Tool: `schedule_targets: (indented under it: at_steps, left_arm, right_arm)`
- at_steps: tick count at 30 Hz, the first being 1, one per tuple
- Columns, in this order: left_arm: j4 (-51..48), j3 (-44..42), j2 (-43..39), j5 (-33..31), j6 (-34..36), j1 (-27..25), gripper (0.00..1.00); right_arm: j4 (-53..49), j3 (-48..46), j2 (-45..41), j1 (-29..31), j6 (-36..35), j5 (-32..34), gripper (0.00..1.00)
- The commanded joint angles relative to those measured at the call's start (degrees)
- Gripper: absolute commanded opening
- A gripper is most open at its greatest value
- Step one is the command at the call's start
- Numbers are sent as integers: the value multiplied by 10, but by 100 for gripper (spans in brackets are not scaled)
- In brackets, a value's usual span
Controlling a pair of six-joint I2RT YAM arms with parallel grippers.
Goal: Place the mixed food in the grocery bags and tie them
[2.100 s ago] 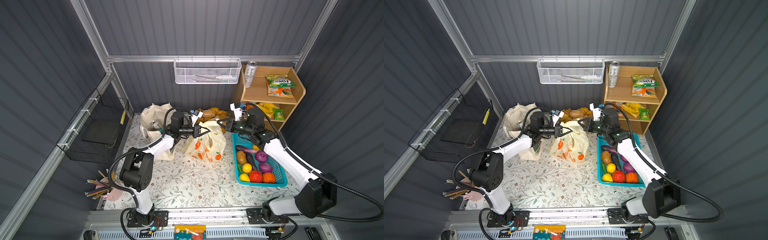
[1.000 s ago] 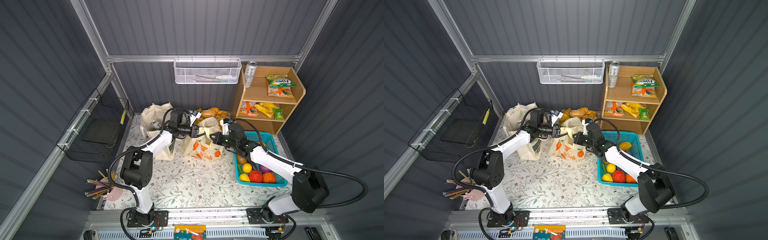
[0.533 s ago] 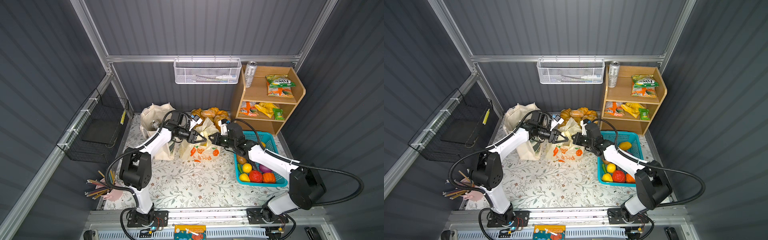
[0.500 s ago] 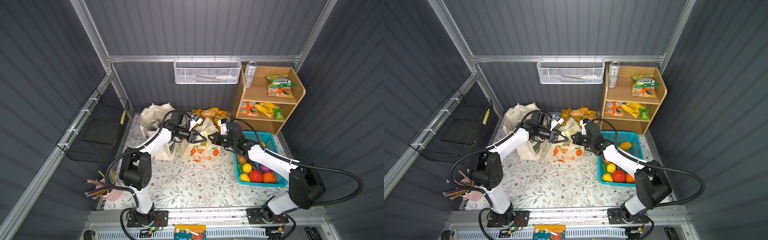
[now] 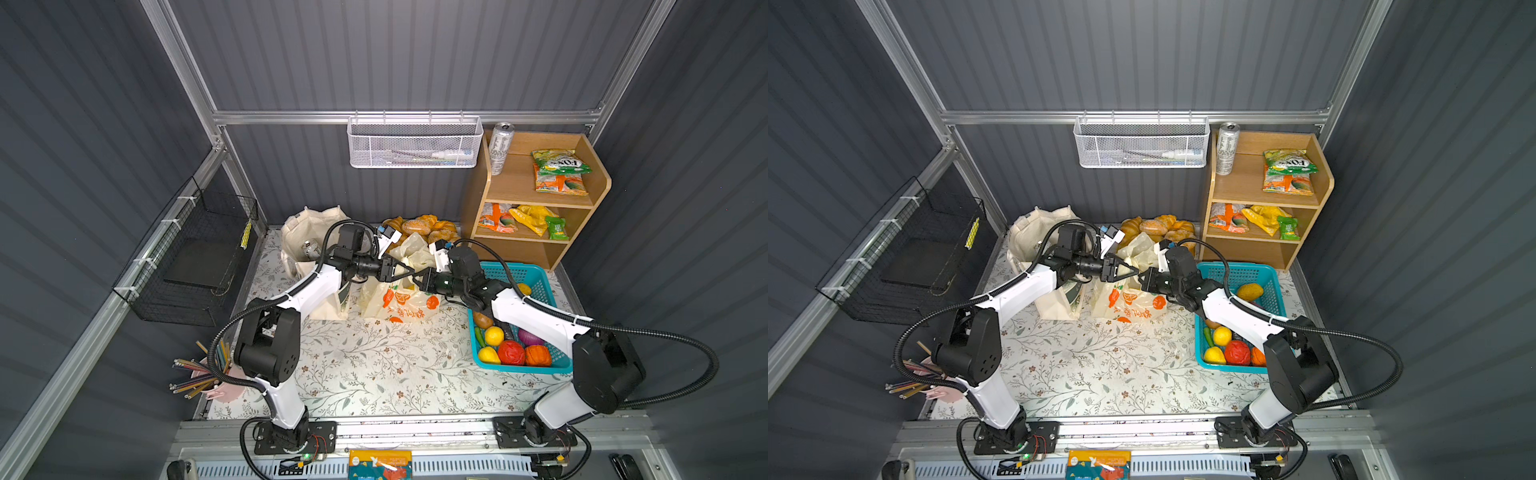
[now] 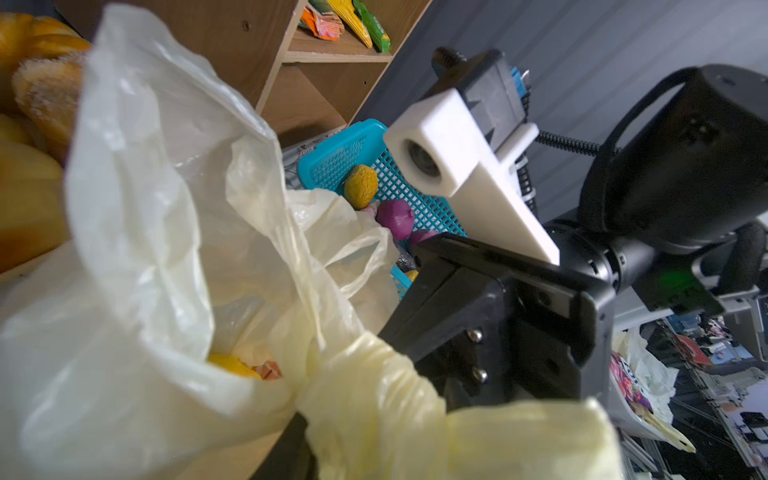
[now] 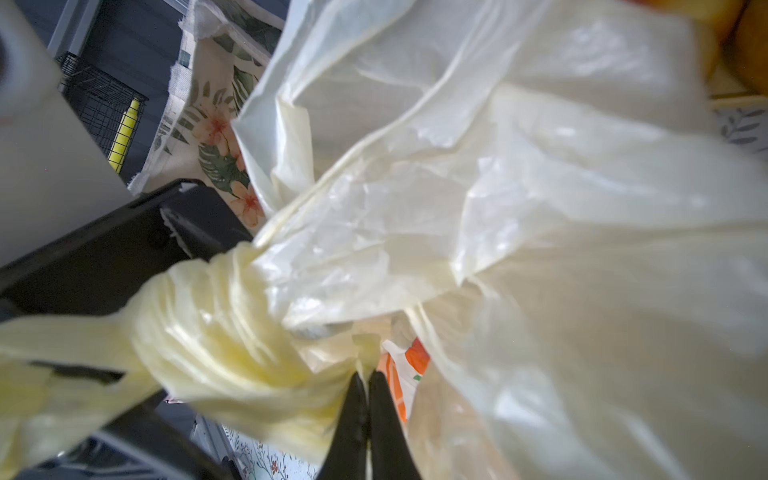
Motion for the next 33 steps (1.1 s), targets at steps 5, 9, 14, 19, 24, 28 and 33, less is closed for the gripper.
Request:
schedule_targets:
  at_steps: [5,9,14,19,24,28,33]
  left_arm:
    - [104,-28,-27,-38,-66,4,41]
    - [110,-29,-24,-41,-70,4,17]
    - [128,-39,-28,-50,-77,4,0]
    - [123,-47,-43,-64,-63,4,0]
    - [124,-59,-66,-73,-46,0,0]
    - [121,-73,-87,-105,-4,-17,0]
    - [156,-103,-102,-128,26,-32,0]
  right_arm:
    - [13,-18,-7,2,0,-6,0]
    - [16,-18,-5,3,1,-30,0]
    - [20,-23,-6,4,3,-30,0]
    - [1,-29,-36,-18,19,-33,28]
    - [-29,-67,-138,-64,91,-57,50]
    - [-26,-72,-181,-68,164,-82,61]
    - [58,-61,-157,-61,269,-131,70]
